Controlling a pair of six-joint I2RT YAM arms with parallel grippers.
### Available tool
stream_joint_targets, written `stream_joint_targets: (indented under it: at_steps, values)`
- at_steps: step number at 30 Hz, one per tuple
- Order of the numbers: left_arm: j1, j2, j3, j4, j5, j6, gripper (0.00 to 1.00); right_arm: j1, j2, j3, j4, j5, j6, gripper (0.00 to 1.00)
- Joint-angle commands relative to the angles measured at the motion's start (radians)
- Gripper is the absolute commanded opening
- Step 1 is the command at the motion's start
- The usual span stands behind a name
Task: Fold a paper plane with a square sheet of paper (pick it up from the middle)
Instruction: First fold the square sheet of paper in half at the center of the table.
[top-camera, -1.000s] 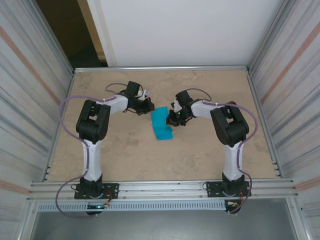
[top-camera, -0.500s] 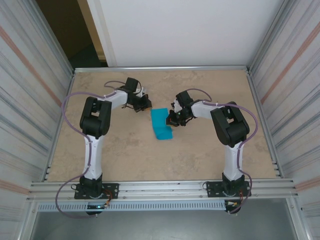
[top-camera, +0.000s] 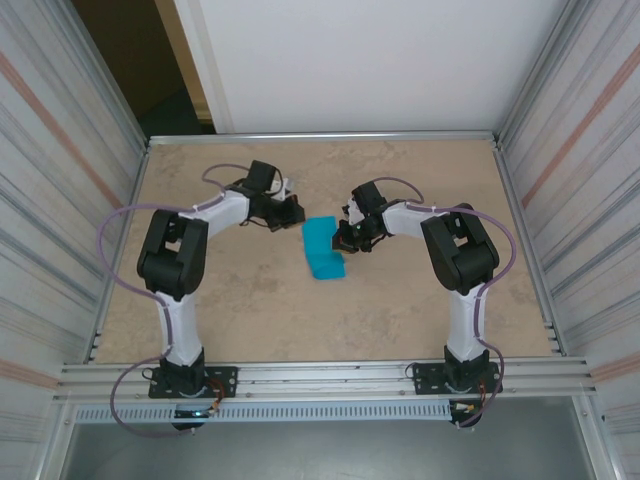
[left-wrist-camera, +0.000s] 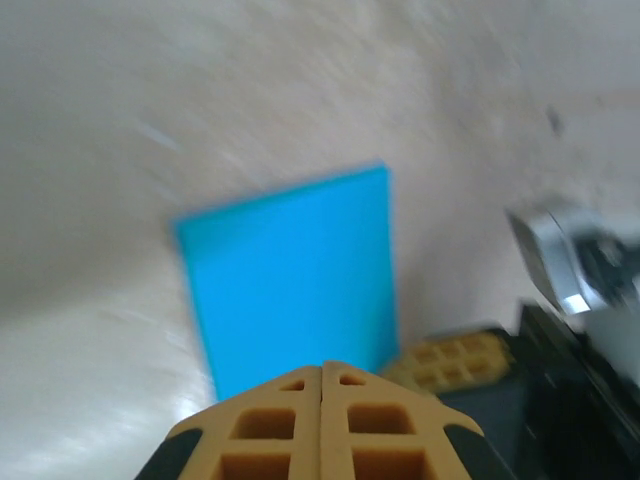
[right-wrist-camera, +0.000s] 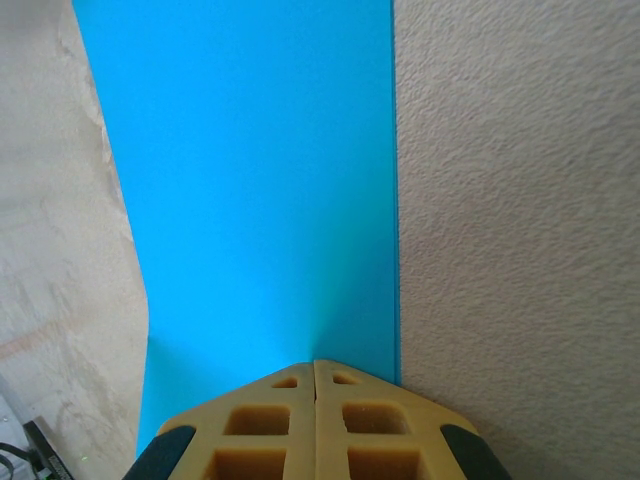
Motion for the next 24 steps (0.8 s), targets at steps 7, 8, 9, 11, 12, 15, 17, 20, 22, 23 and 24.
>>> stream_joint_targets:
  at_steps: [7, 8, 9, 11, 12, 15, 17, 20, 22, 23, 24]
  values:
    - [-0.085, -0.029, -0.168, 0.04, 0.102, -0.015, 0.0, 0.006, 0.139, -0.104, -0.235, 0.241, 0.019, 0.0]
    - [-0.085, -0.026, -0.178, 0.039, 0.102, -0.011, 0.0, 0.006, 0.138, -0.106, -0.234, 0.241, 0.02, 0.0]
    - [-0.085, -0.023, -0.182, 0.04, 0.102, -0.007, 0.0, 0.007, 0.139, -0.106, -0.233, 0.241, 0.021, 0.0]
    - [-0.085, -0.013, -0.184, 0.033, 0.103, 0.009, 0.0, 0.007, 0.141, -0.105, -0.232, 0.244, 0.022, 0.0]
    - [-0.082, -0.009, -0.185, 0.031, 0.1, 0.017, 0.0, 0.007, 0.145, -0.105, -0.233, 0.245, 0.022, 0.0]
    - [-0.062, 0.002, -0.215, 0.026, 0.09, 0.033, 0.0, 0.006, 0.145, -0.105, -0.234, 0.253, 0.022, 0.0]
    - [-0.036, -0.002, -0.261, 0.034, 0.084, 0.039, 0.0, 0.002, 0.142, -0.112, -0.233, 0.259, 0.023, 0.0]
    - [0.012, -0.018, -0.319, 0.035, 0.081, 0.05, 0.0, 0.0, 0.14, -0.121, -0.23, 0.264, 0.025, 0.0]
    - [0.041, -0.047, -0.345, 0.029, 0.073, 0.055, 0.0, -0.001, 0.139, -0.122, -0.23, 0.265, 0.025, 0.0]
    - [0.05, -0.071, -0.352, 0.024, 0.072, 0.055, 0.0, 0.0, 0.137, -0.122, -0.23, 0.263, 0.025, 0.0]
    - [0.056, -0.092, -0.356, 0.019, 0.071, 0.058, 0.0, -0.001, 0.135, -0.123, -0.229, 0.263, 0.026, 0.0]
